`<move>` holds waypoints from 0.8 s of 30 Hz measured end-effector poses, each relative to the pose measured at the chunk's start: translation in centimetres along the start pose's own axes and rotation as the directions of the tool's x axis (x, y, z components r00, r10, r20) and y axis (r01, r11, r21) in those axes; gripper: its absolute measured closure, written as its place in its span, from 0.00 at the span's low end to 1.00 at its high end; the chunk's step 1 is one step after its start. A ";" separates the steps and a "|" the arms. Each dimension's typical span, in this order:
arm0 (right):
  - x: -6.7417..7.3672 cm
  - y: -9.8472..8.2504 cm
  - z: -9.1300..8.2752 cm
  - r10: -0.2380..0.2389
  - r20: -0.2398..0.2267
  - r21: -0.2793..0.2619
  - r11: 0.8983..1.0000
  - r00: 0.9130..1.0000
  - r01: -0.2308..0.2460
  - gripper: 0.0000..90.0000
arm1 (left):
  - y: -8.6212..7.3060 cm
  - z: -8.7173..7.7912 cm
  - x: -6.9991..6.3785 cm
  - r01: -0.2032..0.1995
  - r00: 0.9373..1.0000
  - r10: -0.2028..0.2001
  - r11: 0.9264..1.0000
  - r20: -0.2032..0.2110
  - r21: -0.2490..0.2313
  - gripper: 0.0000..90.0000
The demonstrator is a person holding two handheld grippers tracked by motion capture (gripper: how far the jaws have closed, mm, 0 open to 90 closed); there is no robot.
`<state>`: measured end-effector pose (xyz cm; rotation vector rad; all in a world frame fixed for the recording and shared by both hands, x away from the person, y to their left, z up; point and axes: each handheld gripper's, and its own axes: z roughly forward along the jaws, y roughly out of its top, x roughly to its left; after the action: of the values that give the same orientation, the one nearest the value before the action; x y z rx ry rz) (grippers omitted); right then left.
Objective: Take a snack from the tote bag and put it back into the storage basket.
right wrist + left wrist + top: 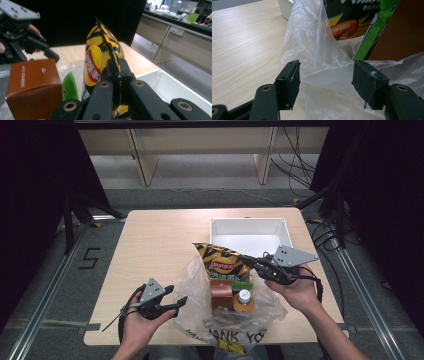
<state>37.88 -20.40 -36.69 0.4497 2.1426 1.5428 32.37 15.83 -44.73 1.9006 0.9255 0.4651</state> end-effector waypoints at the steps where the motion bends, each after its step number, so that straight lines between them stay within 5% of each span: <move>1: 0.0 0.1 -0.1 -0.003 -0.002 -0.005 1.000 1.000 0.003 1.00 | 0.1 0.0 0.2 -0.030 1.000 0.030 1.000 0.001 0.000 0.43; 10: -0.2 1.7 -0.8 -0.013 -0.014 -0.077 0.997 1.000 0.012 1.00 | 0.1 0.2 -0.2 -0.004 1.000 0.004 1.000 0.009 -0.004 0.44; 13: 0.0 2.0 -0.9 0.016 -0.031 -0.089 0.996 0.999 -0.019 1.00 | 0.3 0.3 0.2 -0.068 0.998 0.067 0.998 -0.013 -0.012 0.44; 15: -0.1 2.2 -1.1 -0.003 -0.005 -0.108 0.994 1.000 0.002 1.00 | 0.2 0.4 -0.4 -0.003 1.000 0.003 1.000 0.010 -0.001 0.44; 18: -0.1 2.6 -1.3 0.011 -0.011 -0.126 0.992 1.000 -0.012 1.00 | 0.4 0.5 0.2 -0.087 0.996 0.087 0.996 -0.011 -0.017 0.44; 19: -0.1 2.8 -1.3 0.014 -0.014 -0.136 0.991 1.000 -0.016 1.00 | 0.2 0.5 -0.3 -0.024 1.000 0.024 1.000 0.019 -0.004 0.44; 24: -0.5 3.6 -1.5 -0.008 0.002 -0.164 0.986 1.000 0.008 1.00 | 0.1 0.5 -0.5 -0.005 1.000 0.004 1.000 0.009 0.009 0.44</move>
<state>37.43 -20.70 -32.76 0.3853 1.9936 1.6976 32.44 15.13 -44.84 1.9114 0.9186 0.4551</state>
